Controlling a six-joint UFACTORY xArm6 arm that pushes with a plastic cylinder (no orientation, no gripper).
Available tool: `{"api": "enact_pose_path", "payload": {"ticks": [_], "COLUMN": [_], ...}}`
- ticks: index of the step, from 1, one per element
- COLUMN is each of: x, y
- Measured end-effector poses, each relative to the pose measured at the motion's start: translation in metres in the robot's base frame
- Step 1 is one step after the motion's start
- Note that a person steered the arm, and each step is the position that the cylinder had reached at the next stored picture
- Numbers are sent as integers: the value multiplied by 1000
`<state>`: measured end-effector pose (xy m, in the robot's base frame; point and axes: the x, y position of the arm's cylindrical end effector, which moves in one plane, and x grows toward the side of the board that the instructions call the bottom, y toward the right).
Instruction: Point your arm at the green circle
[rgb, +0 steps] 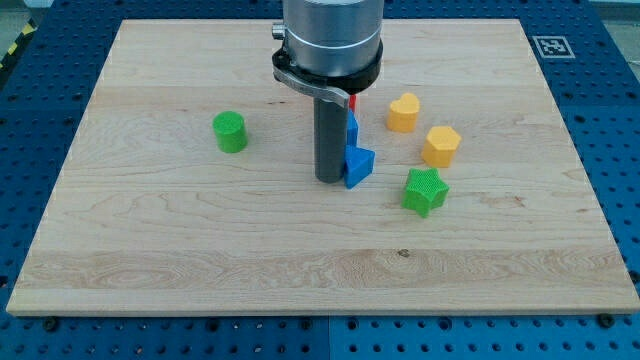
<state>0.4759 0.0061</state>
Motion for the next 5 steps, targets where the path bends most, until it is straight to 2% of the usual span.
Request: {"api": "enact_pose_path", "payload": {"ticks": [2,3,5], "x": [-3,-23,-104], "y": [-41,-41,-55]}}
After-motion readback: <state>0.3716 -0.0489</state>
